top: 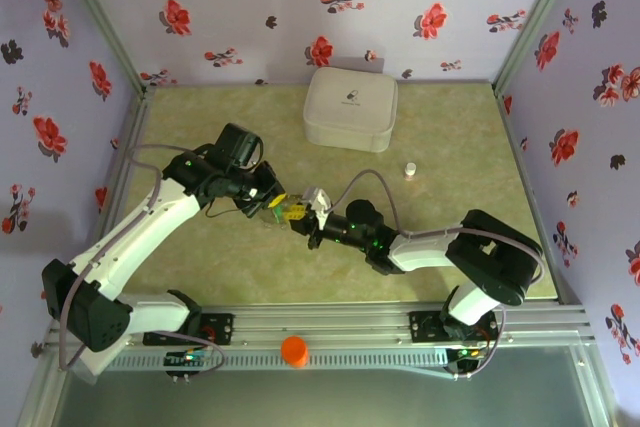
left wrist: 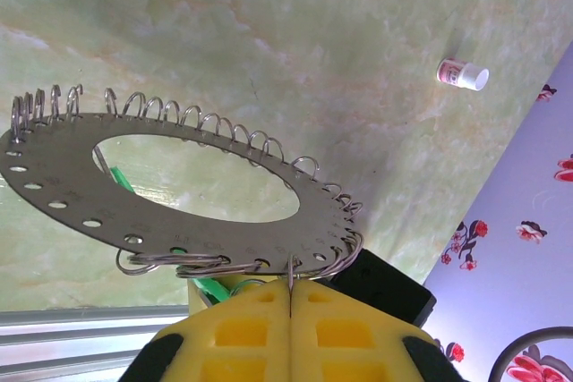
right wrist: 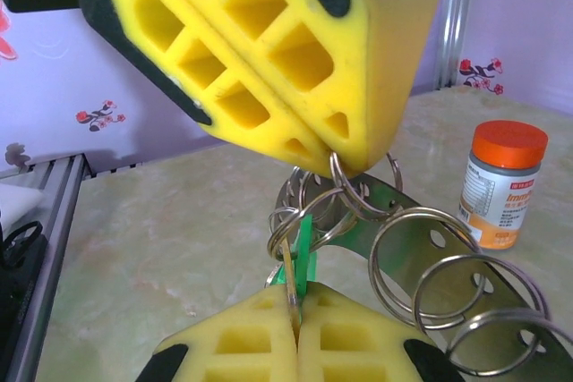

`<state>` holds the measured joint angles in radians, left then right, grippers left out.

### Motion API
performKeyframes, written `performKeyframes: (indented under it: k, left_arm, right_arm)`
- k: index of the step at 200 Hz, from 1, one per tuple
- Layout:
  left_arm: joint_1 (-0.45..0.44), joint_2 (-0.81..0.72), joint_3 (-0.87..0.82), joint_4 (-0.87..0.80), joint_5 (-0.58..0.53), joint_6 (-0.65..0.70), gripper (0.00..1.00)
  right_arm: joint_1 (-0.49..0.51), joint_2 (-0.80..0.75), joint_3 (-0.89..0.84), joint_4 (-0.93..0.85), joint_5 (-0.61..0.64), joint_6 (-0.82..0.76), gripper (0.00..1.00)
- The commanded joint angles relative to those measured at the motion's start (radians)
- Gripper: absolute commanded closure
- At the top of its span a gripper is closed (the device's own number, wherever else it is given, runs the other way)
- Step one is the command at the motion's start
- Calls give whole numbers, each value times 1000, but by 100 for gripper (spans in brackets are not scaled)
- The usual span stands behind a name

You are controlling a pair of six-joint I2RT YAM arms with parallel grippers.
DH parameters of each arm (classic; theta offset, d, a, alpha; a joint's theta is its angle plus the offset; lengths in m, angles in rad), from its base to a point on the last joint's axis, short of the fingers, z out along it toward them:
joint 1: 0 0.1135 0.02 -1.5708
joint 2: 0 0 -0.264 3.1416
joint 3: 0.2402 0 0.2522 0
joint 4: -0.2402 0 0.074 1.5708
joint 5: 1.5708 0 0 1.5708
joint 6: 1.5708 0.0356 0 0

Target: Put the keys on the keyring

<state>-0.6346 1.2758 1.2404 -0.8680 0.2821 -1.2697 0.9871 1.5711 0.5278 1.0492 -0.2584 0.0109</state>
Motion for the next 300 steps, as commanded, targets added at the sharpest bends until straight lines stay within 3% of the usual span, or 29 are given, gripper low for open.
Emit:
performKeyframes:
  k: [1, 135, 175, 196, 227, 249, 268, 300]
  left_arm:
    - [9, -18, -10, 21, 21, -1, 100]
    - [9, -25, -87, 82, 21, -128, 100]
    - [9, -33, -110, 90, 22, -173, 100]
    - [9, -41, -130, 104, 21, -218, 100]
    - [10, -40, -142, 86, 36, -272, 100]
    - [10, -40, -132, 67, 41, -291, 100]
    - [9, -40, -131, 63, 43, -301, 100]
    - [9, -38, -132, 62, 53, -306, 100]
  right_arm:
    - [-20, -6, -14, -11, 25, 42, 100]
    - [-51, 128, -2, 30, 39, 228, 100]
    - [-51, 89, -48, 68, 35, 204, 65]
    - [-52, 5, -120, 81, -33, 97, 62]
    - [-49, -158, -145, -104, -184, -51, 69]
    - [8, -261, -112, -233, -26, -176, 72]
    - [35, -283, -85, -228, 101, -233, 73]
    - [40, -234, -29, -234, 160, -274, 71]
